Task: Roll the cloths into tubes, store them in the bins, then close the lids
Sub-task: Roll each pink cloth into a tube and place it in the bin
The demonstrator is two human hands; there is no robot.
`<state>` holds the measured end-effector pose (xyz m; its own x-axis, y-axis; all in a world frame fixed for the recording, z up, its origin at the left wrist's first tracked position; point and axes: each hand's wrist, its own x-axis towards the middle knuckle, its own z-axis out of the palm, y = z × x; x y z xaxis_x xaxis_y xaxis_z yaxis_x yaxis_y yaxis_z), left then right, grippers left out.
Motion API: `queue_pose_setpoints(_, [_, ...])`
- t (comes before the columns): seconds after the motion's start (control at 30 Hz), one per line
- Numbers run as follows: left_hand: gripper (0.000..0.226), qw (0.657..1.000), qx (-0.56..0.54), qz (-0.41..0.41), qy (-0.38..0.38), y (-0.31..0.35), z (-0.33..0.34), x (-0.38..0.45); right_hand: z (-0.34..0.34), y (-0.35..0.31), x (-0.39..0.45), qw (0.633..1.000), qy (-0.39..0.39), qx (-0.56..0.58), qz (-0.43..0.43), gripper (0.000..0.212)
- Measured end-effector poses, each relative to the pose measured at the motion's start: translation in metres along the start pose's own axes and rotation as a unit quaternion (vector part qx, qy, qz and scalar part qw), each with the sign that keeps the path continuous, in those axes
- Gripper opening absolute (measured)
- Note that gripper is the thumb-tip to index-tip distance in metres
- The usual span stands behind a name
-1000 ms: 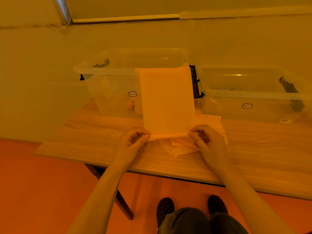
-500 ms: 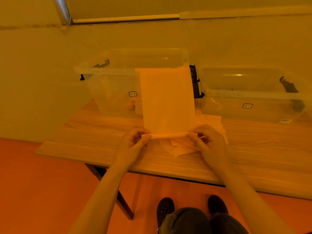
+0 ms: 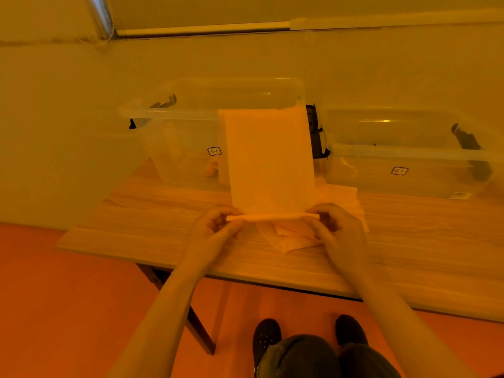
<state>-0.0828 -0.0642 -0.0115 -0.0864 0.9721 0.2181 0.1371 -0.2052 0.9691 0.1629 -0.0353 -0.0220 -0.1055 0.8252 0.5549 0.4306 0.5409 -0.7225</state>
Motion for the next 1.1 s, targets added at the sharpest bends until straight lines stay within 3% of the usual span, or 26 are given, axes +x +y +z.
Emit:
queue_pose_setpoints(0.07, [0.017,1.0,0.015,0.006,0.0,0.0004,0.0009,0.0007,0.0006,0.0003,0.0003,1.0,-0.008,0.016,0.001,0.004])
queue_pose_setpoints(0.17, [0.015,0.999,0.036,0.017,0.002,0.0006,0.001,0.0006,0.0013,0.0026,0.0018,0.999,0.003,-0.022,-0.033,0.017])
queue_pose_setpoints(0.27, [0.016,0.999,0.025,0.022,0.016,0.0006,0.0006,0.0,0.0016,0.0017,0.0016,1.0,0.009,-0.009,-0.025,0.009])
queue_pose_setpoints(0.47, [0.028,0.999,0.038,0.027,0.016,-0.0039,-0.0012,0.001,0.0019,0.0013,0.0,1.0,-0.012,-0.017,-0.011,0.017])
queue_pose_setpoints(0.63, [0.022,1.0,-0.008,0.003,0.008,-0.0031,-0.0007,-0.0013,-0.0003,-0.0032,-0.0001,1.0,-0.004,0.0,0.011,0.039])
queue_pose_setpoints(1.07, [0.028,0.998,0.017,0.011,0.053,-0.004,-0.0013,0.0016,0.0003,-0.004,-0.0006,1.0,0.016,0.001,0.012,0.009])
queue_pose_setpoints(1.1, [0.025,0.998,0.021,0.013,0.051,-0.0051,-0.002,0.002,0.001,-0.0024,-0.0004,1.0,0.017,-0.013,0.009,0.015])
